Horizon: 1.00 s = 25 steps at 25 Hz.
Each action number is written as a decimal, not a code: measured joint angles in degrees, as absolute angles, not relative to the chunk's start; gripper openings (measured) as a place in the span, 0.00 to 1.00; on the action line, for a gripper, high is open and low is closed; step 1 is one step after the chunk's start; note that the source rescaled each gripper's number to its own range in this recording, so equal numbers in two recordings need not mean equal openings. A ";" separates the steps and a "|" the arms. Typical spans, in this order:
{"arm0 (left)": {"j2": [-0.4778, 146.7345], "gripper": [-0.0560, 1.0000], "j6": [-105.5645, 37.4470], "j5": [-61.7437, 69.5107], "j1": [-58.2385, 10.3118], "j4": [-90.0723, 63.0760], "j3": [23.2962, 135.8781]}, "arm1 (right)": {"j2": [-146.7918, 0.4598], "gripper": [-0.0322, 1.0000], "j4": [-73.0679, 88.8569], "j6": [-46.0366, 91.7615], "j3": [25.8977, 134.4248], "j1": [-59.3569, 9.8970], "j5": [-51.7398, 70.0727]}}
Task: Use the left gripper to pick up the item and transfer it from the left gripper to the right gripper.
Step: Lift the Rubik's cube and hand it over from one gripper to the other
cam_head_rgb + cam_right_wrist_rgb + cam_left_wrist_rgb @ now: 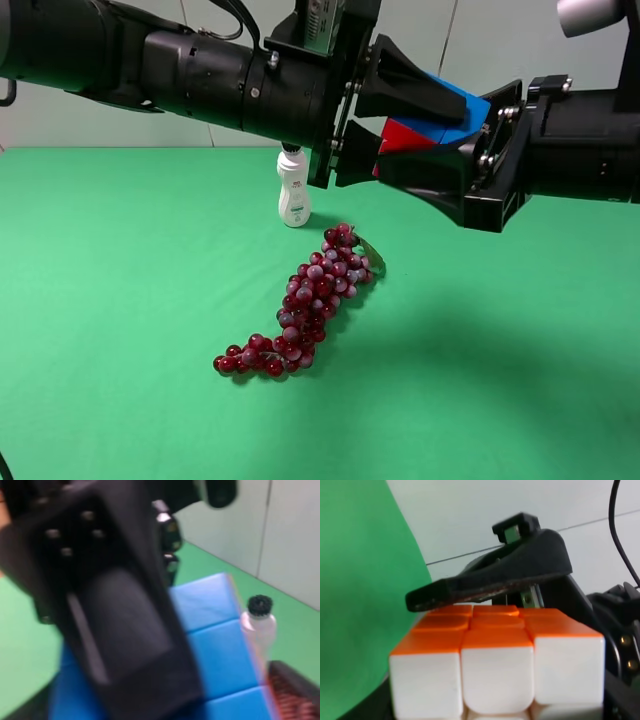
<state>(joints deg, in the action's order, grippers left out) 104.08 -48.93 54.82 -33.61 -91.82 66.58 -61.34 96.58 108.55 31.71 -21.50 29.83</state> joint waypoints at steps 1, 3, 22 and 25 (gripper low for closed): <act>104.12 0.05 -48.61 54.87 -33.61 -91.87 66.52 | -61.34 0.24 96.41 108.68 31.71 -21.50 29.71; 104.12 0.05 -48.55 54.98 -33.61 -91.87 66.46 | -61.34 0.24 96.22 108.69 31.71 -21.50 29.70; 104.14 0.20 -47.34 54.16 -33.55 -92.34 66.27 | -61.34 0.07 95.00 108.53 31.87 -21.50 29.96; 104.14 0.60 -46.34 52.81 -33.50 -92.71 66.27 | -61.37 0.03 94.73 108.48 31.87 -21.50 30.30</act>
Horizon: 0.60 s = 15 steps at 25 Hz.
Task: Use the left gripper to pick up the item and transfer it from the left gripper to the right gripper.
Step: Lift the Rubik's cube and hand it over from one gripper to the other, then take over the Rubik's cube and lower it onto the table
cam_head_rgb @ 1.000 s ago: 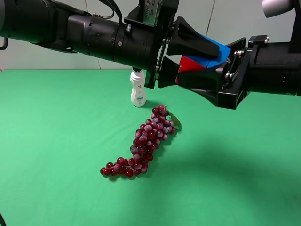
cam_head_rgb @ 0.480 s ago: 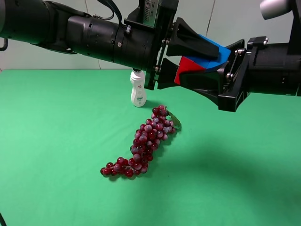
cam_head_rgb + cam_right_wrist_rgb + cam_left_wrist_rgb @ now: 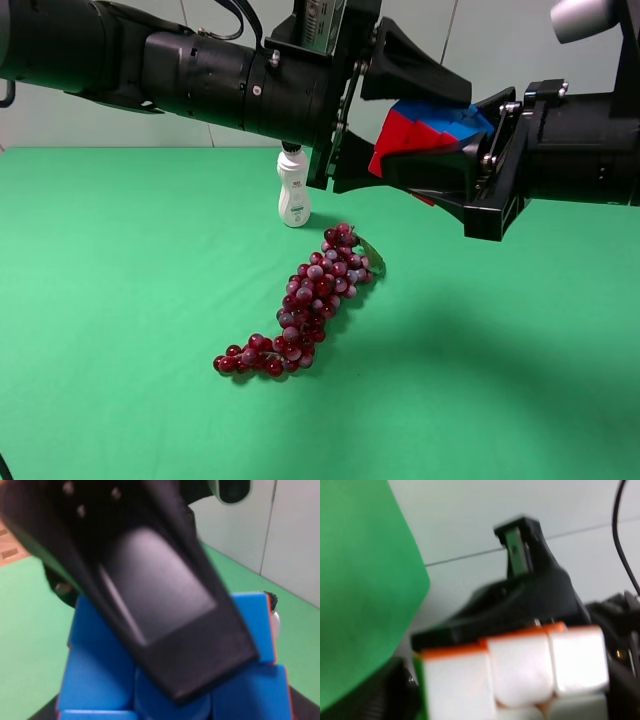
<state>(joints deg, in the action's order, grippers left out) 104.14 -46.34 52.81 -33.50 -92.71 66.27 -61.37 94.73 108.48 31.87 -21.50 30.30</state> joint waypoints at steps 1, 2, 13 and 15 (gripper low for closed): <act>104.14 0.68 -46.29 52.41 -33.51 -92.75 66.27 | -61.37 0.03 94.68 108.48 31.87 -21.50 30.30; 104.14 0.72 -46.23 52.34 -33.51 -92.75 66.27 | -61.37 0.03 94.68 108.48 31.87 -21.50 30.30; 103.97 0.80 -46.12 52.65 -32.09 -93.00 66.27 | -61.37 0.03 93.75 108.48 31.87 -21.50 29.92; 103.83 0.80 -46.12 53.52 -30.47 -93.00 66.27 | -61.37 0.03 93.68 108.48 31.87 -21.50 29.64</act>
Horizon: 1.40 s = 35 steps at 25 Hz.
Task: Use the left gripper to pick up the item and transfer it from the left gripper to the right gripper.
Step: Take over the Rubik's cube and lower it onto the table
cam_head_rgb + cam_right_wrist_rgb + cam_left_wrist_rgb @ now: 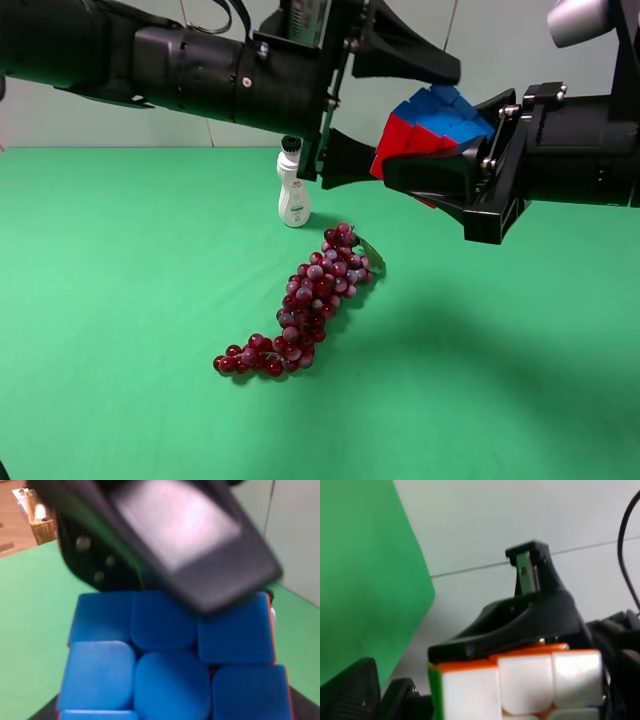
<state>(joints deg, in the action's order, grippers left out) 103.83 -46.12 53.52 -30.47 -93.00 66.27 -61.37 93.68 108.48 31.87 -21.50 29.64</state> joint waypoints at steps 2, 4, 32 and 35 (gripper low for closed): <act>103.78 0.80 -46.12 55.05 -28.94 -92.82 66.27 | -61.37 0.03 93.68 108.48 31.87 -21.50 29.00; 103.78 0.80 -45.95 56.38 -27.43 -92.13 66.27 | -61.37 0.03 93.68 108.48 31.87 -21.50 28.19; 74.14 0.80 -23.27 55.51 -1.19 -42.22 66.27 | -61.37 0.03 93.63 108.48 31.87 -21.50 25.07; 68.97 0.80 -17.89 55.51 -0.62 -32.46 66.27 | -61.37 0.03 93.63 108.27 31.87 -21.50 24.83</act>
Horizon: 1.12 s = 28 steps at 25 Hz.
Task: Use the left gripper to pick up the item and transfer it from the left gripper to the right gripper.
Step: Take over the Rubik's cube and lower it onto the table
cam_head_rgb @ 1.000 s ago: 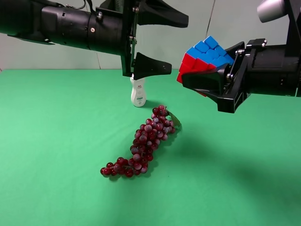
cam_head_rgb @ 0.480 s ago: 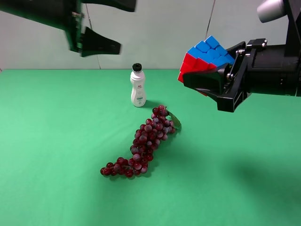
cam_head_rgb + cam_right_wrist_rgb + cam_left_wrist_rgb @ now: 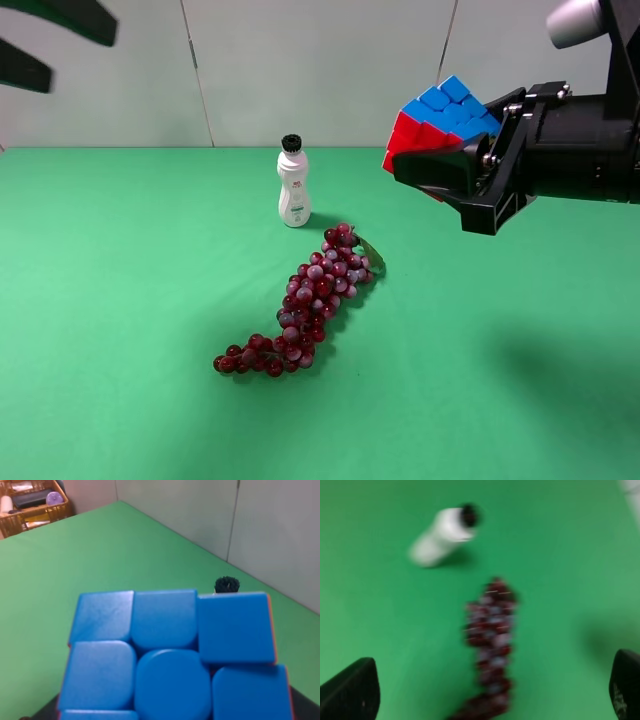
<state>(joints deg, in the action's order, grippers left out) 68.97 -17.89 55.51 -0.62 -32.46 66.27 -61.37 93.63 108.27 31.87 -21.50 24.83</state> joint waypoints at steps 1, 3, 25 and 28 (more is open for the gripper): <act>67.61 0.80 -15.87 55.57 -0.62 -29.37 66.27 | -61.37 0.03 93.63 108.01 31.87 -21.50 24.77; 64.57 0.80 -12.30 55.57 -0.62 -23.98 66.27 | -61.37 0.03 93.63 107.21 31.87 -21.50 24.65; 19.60 0.80 0.46 56.43 -0.62 -0.80 35.15 | -61.37 0.03 93.63 105.72 31.87 -21.50 23.76; 12.19 0.80 0.00 58.05 -0.62 -0.50 33.14 | -61.37 0.03 93.63 105.72 31.87 -21.50 23.76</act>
